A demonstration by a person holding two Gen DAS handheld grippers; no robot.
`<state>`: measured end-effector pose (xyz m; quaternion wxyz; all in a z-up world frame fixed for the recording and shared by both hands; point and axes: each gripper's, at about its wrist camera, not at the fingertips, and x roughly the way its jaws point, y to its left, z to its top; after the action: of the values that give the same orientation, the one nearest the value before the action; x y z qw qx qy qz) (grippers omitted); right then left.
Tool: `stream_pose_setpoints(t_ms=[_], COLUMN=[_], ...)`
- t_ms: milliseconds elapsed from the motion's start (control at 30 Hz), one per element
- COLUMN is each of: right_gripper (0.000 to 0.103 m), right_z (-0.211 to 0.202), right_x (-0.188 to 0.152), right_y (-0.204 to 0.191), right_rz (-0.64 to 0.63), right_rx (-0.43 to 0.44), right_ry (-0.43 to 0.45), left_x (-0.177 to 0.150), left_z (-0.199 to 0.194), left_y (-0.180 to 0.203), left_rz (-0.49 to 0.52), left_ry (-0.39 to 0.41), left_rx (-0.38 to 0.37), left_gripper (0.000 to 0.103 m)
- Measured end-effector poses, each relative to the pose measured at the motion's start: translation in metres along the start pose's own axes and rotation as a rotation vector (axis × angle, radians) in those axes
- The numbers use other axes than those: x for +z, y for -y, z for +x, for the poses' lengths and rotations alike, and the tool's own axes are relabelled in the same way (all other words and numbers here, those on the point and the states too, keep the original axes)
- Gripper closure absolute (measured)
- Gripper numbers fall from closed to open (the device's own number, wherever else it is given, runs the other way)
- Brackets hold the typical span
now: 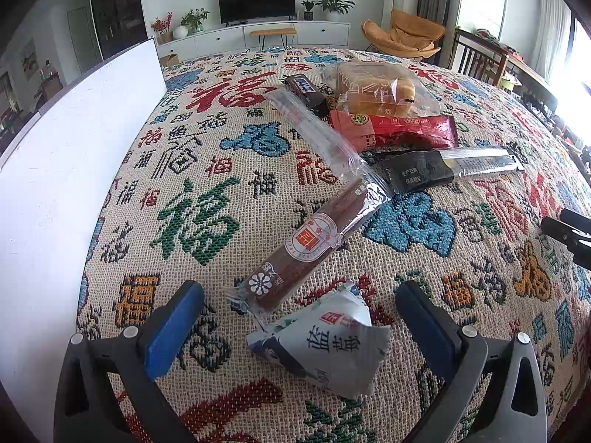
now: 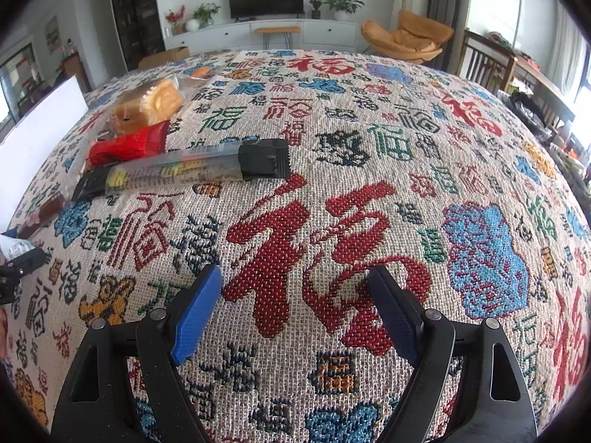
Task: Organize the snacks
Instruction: 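Move both tools back over the remaining snacks on the table, then grasp the brown sausage stick with the left tool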
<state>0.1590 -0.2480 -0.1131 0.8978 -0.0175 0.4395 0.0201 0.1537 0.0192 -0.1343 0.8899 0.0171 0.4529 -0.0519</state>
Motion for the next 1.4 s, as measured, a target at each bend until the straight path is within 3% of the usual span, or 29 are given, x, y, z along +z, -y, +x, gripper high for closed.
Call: stream_pose_setpoints(t_ms=[500, 633, 767, 900, 967, 1100, 1167, 1200, 1233, 1333, 1400], right_gripper=[0.019, 0.019, 0.019, 0.019, 0.019, 0.019, 0.019, 0.019, 0.019, 0.019, 0.019], right_z=[0.000, 0.000, 0.001, 0.002, 0.002, 0.002, 0.002, 0.003, 0.002, 0.003, 0.003], right_x=[0.000, 0.000, 0.000, 0.001, 0.002, 0.002, 0.002, 0.003, 0.002, 0.002, 0.002], right_y=[0.000, 0.001, 0.001, 0.002, 0.002, 0.002, 0.002, 0.001, 0.002, 0.002, 0.002], right_rz=[0.001, 0.001, 0.003, 0.008, 0.009, 0.011, 0.012, 0.013, 0.013, 0.014, 0.014], right_rx=[0.001, 0.002, 0.003, 0.002, 0.002, 0.002, 0.002, 0.002, 0.002, 0.002, 0.003], right_ry=[0.000, 0.001, 0.001, 0.001, 0.001, 0.001, 0.001, 0.001, 0.001, 0.001, 0.001], left_x=[0.000, 0.006, 0.018, 0.049, 0.065, 0.076, 0.077, 0.078, 0.078, 0.074, 0.066], left_z=[0.000, -0.003, -0.022, -0.026, -0.014, 0.028, 0.031, 0.029, 0.027, 0.016, 0.007], left_y=[0.000, -0.006, -0.023, -0.023, -0.013, 0.005, 0.012, 0.013, 0.013, 0.001, -0.018], left_rz=[0.004, 0.090, 0.024, 0.034, 0.083, 0.181, 0.232, 0.234, 0.228, 0.179, 0.086], left_ry=[-0.004, -0.116, -0.151, -0.141, -0.178, -0.319, -0.303, -0.306, -0.307, -0.279, -0.252], left_rx=[-0.005, -0.092, -0.213, -0.200, -0.196, -0.145, -0.110, -0.126, -0.128, -0.124, -0.110], left_gripper=[0.000, 0.001, 0.001, 0.007, 0.009, 0.045, 0.055, 0.071, 0.078, 0.085, 0.085])
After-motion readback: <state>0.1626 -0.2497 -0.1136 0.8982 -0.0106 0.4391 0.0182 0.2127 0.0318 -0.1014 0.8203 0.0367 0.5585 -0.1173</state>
